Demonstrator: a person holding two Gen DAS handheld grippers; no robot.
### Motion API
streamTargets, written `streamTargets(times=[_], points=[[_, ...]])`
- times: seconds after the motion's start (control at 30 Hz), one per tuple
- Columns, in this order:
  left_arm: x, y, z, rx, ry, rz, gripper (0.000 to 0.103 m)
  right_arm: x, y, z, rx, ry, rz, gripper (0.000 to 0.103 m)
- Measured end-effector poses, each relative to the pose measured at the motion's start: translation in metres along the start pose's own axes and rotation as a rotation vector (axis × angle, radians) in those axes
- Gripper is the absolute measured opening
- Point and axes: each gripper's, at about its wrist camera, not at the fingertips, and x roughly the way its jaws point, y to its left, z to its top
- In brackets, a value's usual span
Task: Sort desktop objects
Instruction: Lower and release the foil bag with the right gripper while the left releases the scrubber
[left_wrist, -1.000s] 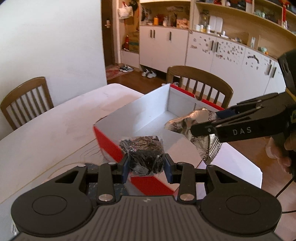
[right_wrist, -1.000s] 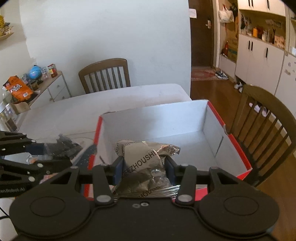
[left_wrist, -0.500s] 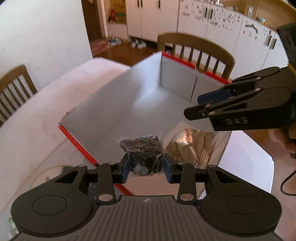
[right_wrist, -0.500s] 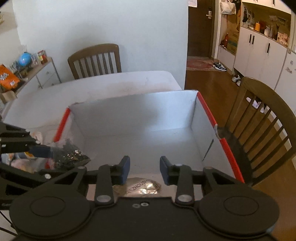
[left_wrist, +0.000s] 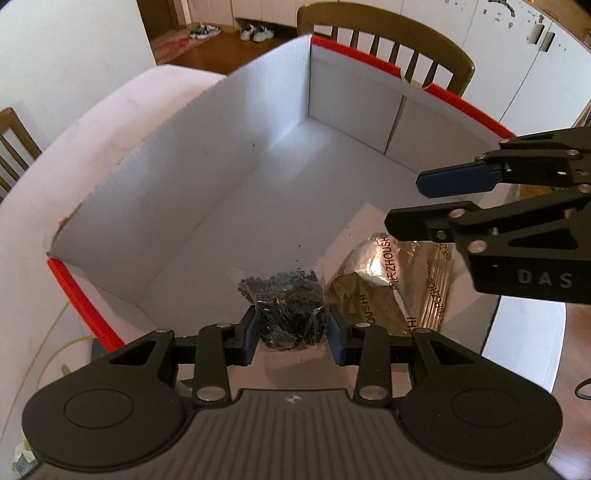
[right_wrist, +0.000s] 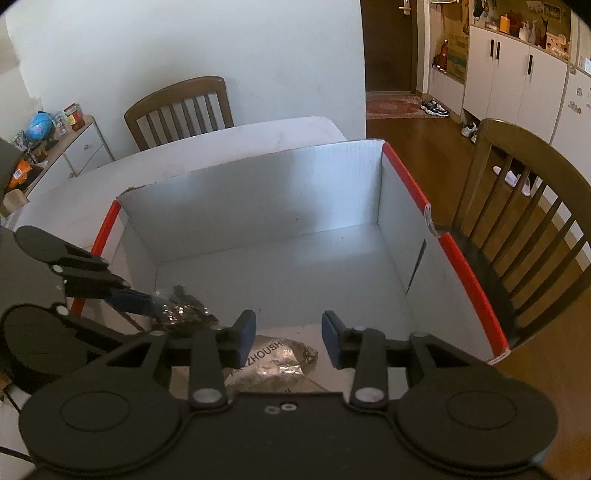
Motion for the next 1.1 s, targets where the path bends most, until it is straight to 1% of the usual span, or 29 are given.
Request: streamTargets(times=[0.13,0.17,0.23,0.27,0.3,0.37,0.43,0.47,0.5,0.57,0.7,1.0,1.1], points=[[0.003,0.001,-0.001,-0.001,0.026,-0.027,0.037,-0.004,-0.002,-0.001,0.005,-0.007,-0.003,0.041],[0.002,0.000,-0.001,-0.004,0.025,-0.027,0.039,-0.004,-0.003,-0.001,0.005,-0.008,-0.005,0.041],[0.001,-0.002,-0.001,0.002,0.018,-0.030,0.046,-0.006,-0.003,-0.002,0.007,-0.012,-0.008,0.042],[-0.001,-0.003,-0.001,0.010,0.014,-0.035,0.056,-0.007,-0.003,-0.002,0.009,-0.014,-0.009,0.042],[-0.003,-0.005,-0.002,0.019,0.006,-0.038,0.058,-0.008,-0.003,-0.002,0.010,-0.016,-0.011,0.042],[-0.008,-0.006,-0.001,0.021,-0.009,-0.021,0.062,-0.011,-0.003,-0.002,0.009,-0.021,-0.013,0.042],[-0.014,-0.004,0.000,0.001,-0.029,-0.045,0.069,-0.013,-0.003,-0.002,0.006,-0.024,-0.010,0.042],[-0.017,-0.003,0.000,-0.006,-0.039,-0.053,0.078,-0.014,-0.002,-0.001,0.002,-0.025,-0.008,0.042],[-0.021,-0.003,-0.001,-0.008,-0.050,-0.050,0.080,-0.015,-0.001,-0.001,-0.003,-0.028,-0.008,0.043],[-0.029,-0.004,-0.002,-0.012,-0.077,-0.046,0.080,-0.017,0.000,0.000,-0.007,-0.030,-0.007,0.043],[-0.044,0.000,-0.008,-0.058,-0.117,-0.054,0.080,-0.020,0.005,0.003,-0.022,-0.038,-0.002,0.043],[-0.080,0.012,-0.035,-0.153,-0.217,-0.073,0.080,-0.033,0.035,0.009,-0.069,-0.066,0.019,0.046],[-0.087,0.014,-0.048,-0.175,-0.238,-0.055,0.080,-0.034,0.044,0.007,-0.065,-0.068,0.018,0.047]])
